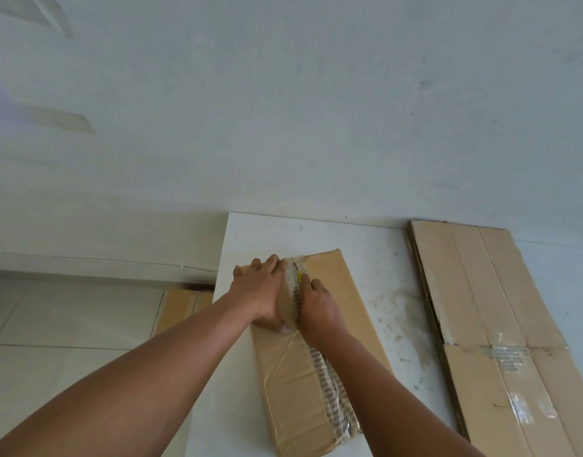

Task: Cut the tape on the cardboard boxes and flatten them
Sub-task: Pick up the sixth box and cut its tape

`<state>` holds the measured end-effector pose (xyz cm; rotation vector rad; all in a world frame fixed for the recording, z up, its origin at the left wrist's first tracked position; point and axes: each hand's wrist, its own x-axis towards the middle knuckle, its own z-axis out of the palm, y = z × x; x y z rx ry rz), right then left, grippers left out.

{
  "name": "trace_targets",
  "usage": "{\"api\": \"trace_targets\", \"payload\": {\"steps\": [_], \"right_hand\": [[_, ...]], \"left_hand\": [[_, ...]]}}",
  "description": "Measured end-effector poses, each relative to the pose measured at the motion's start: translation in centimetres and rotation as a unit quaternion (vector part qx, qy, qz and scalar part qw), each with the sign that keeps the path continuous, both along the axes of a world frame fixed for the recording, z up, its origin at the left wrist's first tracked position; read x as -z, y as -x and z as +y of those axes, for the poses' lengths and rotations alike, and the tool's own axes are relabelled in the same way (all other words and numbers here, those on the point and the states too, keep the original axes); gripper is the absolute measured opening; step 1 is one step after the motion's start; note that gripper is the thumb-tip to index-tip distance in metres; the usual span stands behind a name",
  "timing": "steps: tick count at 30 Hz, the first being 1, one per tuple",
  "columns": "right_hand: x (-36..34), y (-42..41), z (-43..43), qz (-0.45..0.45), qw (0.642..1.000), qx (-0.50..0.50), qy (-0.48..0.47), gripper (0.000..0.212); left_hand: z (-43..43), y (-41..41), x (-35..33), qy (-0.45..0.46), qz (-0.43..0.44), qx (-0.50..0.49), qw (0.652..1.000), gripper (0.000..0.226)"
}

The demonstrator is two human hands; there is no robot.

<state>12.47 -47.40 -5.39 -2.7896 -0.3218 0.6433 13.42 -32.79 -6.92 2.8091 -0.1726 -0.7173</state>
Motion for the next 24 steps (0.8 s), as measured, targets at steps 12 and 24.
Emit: {"api": "trace_targets", "payload": {"steps": [12, 24], "right_hand": [[-0.4, -1.0, 0.7, 0.003, 0.997, -0.055, 0.050, 0.068], [-1.4, -0.4, 0.2, 0.021, 0.996, -0.045, 0.077, 0.050]], "left_hand": [[-0.1, -0.2, 0.4, 0.008, -0.001, -0.002, 1.000, 0.136], [-0.4, 0.2, -0.1, -0.013, 0.007, 0.003, 1.000, 0.136]]}}
